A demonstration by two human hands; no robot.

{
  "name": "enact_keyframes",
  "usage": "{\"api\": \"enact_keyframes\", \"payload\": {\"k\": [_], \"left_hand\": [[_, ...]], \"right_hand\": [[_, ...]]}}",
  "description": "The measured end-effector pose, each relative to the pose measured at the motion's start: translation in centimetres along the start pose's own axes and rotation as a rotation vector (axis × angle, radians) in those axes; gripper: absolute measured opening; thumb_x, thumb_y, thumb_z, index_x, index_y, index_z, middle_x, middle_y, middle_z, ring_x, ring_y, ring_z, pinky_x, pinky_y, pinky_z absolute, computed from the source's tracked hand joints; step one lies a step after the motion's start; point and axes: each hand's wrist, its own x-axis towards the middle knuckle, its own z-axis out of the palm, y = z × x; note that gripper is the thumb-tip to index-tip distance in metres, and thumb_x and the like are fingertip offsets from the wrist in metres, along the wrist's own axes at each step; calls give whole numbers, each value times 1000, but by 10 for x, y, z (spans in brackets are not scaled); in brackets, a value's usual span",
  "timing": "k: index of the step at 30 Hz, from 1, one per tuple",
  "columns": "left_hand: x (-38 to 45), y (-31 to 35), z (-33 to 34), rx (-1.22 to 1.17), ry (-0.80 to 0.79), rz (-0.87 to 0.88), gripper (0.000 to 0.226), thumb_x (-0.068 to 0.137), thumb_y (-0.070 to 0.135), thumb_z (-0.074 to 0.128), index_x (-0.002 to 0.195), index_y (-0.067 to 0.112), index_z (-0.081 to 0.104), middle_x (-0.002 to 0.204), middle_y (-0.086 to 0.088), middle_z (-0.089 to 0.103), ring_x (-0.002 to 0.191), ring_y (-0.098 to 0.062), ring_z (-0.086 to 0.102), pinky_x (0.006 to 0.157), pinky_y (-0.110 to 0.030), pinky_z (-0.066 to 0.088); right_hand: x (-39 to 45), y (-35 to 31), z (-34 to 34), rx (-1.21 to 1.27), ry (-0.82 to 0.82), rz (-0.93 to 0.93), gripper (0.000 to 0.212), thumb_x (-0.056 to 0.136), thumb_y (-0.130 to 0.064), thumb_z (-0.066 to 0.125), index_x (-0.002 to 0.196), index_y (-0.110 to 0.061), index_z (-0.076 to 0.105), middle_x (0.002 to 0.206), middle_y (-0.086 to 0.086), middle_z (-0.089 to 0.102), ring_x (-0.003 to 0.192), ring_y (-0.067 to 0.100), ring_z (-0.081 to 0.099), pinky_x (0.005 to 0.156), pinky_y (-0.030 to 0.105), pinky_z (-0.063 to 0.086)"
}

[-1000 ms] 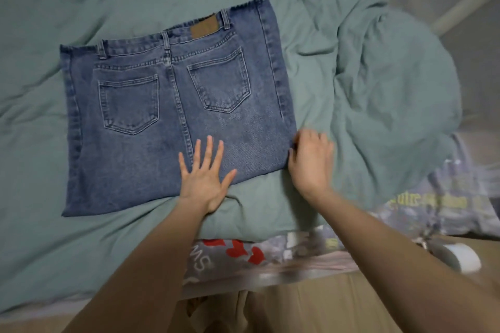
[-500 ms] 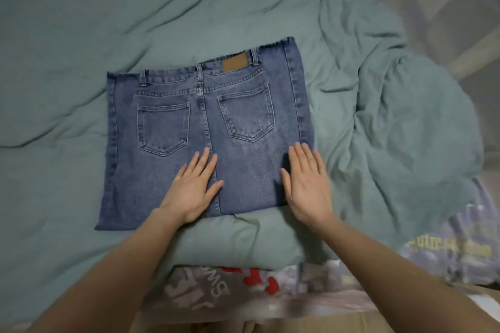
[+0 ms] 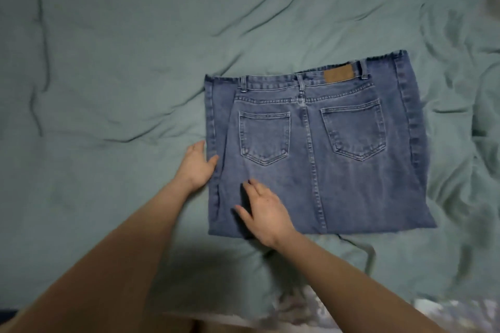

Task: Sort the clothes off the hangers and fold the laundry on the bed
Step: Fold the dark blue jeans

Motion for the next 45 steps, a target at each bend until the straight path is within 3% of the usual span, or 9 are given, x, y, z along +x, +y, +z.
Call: {"api": "enact_keyframes", "payload": {"k": [4,6,9,12,16,23,32,39,45], "left_hand": [[30,-21,-5,-252,-79,-138,59,95,26,57,143,-1,34,140,-21,48,128,-30,48,105,-29,34],[46,-26,-1,-369,-156,-173,59,94,27,60,140,-1,37,119,-13,62,112,-24,57,99,-29,42],[67,-23,-3,-591,-171,-258,58,79,38,73,122,6,50,105,-5,63,101,-19,61,100,-33,46],[77,-14,1,-720,-181,-282,57,67,38,81,110,8,59,105,-5,70,94,-20,68,92,-41,54],[88,-1,12,-635,-122,-212,79,40,50,85,106,12,65,99,-1,72,89,-19,70,87,-39,56],[97,31,-3,-405,-183,-40,35,80,19,78,107,1,67,108,-10,70,98,-23,66,89,-36,53],[23,17,-68,-1,-159,-13,30,88,22,64,106,-3,66,115,-22,66,110,-36,60,90,-36,46],[-5,153,-73,-80,-54,99,32,86,14,58,114,-2,65,122,-23,63,117,-36,57,93,-33,43],[-15,251,-17,24,-59,243,32,83,21,57,111,9,65,119,-16,65,111,-35,60,90,-37,48]], "right_hand": [[24,-51,46,-93,-20,244,106,70,-76,9,153,-9,2,160,14,-9,148,27,-10,117,43,-9],[34,-65,60,-101,-1,366,110,72,-78,16,152,-5,-6,158,17,-16,146,29,-16,115,46,-12],[43,-74,66,-82,-29,452,95,88,-51,45,151,-6,-11,158,16,-18,146,28,-17,119,46,-8],[51,-77,66,-7,-9,517,84,88,-21,46,152,-6,-8,158,15,-17,147,27,-13,120,42,-5],[54,-84,66,39,80,563,68,91,3,31,152,-3,0,160,16,-5,149,26,-1,119,31,12],[60,-96,49,27,79,600,46,91,3,38,136,-1,36,140,14,46,125,28,48,99,32,38],[-6,-115,-6,174,-123,503,40,81,-9,54,119,-20,63,121,10,63,117,30,54,90,28,42],[-57,-67,-108,-79,256,723,24,86,-12,50,109,-14,57,115,13,64,106,34,61,78,36,46],[-100,17,-126,35,462,795,6,92,-17,42,96,-13,45,108,16,63,102,36,56,78,39,36]]}}
